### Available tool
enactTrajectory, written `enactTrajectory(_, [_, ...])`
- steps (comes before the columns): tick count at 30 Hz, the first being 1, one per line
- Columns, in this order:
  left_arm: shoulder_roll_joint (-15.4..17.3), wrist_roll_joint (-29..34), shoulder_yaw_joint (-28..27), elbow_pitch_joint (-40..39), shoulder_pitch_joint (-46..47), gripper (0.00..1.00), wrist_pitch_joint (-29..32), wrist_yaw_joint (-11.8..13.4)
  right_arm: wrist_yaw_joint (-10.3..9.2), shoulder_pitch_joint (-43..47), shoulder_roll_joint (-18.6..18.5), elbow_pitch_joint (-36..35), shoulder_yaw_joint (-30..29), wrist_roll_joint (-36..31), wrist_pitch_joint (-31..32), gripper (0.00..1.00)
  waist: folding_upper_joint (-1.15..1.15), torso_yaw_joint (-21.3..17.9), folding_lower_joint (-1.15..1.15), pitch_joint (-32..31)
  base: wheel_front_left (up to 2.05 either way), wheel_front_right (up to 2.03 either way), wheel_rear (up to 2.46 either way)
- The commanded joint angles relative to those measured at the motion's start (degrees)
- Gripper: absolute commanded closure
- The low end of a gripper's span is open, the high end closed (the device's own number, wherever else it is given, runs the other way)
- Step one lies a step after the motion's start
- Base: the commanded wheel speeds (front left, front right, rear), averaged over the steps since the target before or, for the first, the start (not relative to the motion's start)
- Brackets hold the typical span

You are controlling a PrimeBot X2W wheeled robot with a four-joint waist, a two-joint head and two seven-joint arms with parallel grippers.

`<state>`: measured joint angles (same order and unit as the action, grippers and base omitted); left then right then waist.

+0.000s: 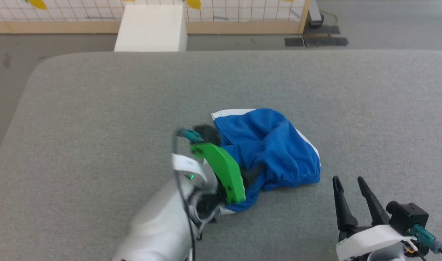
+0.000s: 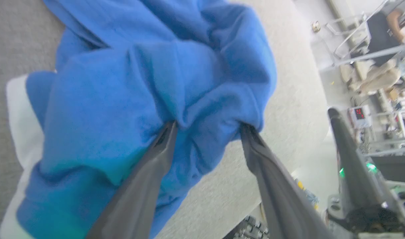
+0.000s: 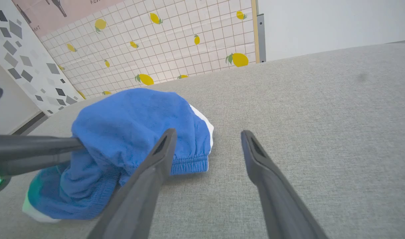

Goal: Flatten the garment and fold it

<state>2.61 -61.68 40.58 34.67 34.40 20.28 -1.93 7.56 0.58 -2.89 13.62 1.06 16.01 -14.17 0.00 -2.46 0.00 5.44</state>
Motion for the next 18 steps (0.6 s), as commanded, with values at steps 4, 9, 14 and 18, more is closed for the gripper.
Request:
enactTrajectory(4, [2.38,-3.99,-7.18,-4.22,-1.21,0.00,-5.92,0.15,-0.08,0.53,0.02,0.71,-0.36,1.87,0.00,0.00,0.00,1.23,0.00,-2.34,0.00,0.00,0.00])
enactTrajectory(9, [8.36,0.69,-12.32,-8.80,-3.54,0.00,-19.15,0.98,-0.08,-0.88,0.02,1.14,-1.20,2.75,2.72,0.00,0.00,1.39,0.00,-2.70,0.00,0.00,0.00])
enactTrajectory(14, [14.29,10.64,-14.79,-11.81,-8.39,0.00,-33.76,3.32,-0.08,-3.41,0.02,2.01,-2.71,2.92,8.16,0.00,0.00,1.31,0.00,-2.82,0.00,0.00,0.00])
enactTrajectory(18, [15.78,20.31,-17.49,-16.86,-13.41,0.00,-35.20,5.10,-0.08,-5.82,0.02,2.61,-4.85,1.80,14.17,0.00,0.00,1.56,0.00,-2.39,0.00,0.00,0.00])
